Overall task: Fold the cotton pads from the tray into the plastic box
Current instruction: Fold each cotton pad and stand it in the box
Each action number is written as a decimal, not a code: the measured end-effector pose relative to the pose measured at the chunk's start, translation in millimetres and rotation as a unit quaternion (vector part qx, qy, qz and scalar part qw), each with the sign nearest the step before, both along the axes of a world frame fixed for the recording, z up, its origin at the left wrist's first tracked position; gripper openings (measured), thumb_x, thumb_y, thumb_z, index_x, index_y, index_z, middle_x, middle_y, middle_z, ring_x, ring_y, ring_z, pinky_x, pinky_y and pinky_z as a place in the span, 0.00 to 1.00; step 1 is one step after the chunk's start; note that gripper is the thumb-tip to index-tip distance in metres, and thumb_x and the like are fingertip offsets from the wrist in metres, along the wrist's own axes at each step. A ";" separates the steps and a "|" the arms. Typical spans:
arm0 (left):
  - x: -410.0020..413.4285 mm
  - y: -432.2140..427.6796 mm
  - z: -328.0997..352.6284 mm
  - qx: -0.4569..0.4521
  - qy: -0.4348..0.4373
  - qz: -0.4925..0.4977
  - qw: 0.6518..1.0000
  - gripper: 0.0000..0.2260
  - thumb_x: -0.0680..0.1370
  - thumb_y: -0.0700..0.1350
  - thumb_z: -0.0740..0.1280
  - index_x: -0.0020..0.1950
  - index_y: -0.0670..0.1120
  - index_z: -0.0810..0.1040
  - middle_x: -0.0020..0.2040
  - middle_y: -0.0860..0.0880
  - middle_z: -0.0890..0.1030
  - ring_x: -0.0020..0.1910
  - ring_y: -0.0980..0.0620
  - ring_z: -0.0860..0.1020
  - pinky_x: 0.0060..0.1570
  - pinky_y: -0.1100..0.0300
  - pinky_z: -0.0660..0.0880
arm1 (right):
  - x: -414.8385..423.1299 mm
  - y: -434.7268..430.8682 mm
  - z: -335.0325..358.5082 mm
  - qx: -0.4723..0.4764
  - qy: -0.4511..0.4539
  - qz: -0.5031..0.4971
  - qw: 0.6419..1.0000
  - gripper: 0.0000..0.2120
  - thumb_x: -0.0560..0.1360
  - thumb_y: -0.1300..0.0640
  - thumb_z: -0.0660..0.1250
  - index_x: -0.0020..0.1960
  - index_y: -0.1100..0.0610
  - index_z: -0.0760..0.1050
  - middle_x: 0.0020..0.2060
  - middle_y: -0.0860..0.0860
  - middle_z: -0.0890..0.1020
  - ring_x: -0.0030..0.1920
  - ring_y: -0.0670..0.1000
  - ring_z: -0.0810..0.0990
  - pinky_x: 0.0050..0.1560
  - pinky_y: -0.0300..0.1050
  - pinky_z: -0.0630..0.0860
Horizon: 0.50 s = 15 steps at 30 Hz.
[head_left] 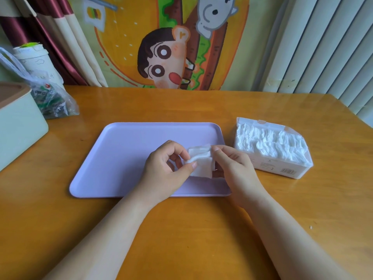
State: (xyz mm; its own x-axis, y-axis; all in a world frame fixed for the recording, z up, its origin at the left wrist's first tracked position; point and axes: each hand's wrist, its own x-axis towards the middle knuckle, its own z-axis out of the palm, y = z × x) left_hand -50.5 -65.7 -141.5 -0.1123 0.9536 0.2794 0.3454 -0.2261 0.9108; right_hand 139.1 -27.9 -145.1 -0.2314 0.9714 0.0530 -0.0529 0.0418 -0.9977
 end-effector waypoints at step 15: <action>-7.4 5.1 -0.7 -0.024 -0.067 -0.055 0.996 0.06 0.72 0.46 0.76 0.48 0.53 0.86 0.42 0.39 0.81 0.38 0.48 0.75 0.45 0.50 0.75 | -2.1 0.5 1.1 -0.015 -0.021 -0.002 1.000 0.14 0.87 0.54 0.63 0.55 0.60 0.85 0.41 0.61 0.81 0.42 0.54 0.79 0.48 0.52 0.80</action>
State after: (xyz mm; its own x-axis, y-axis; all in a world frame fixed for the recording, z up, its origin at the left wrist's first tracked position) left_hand -57.9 -60.6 -142.2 -0.0400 0.9741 0.2224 0.1967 -0.2106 0.9576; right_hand 137.1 -27.4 -144.0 -0.2286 0.9734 0.0132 -0.0101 0.0112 -0.9999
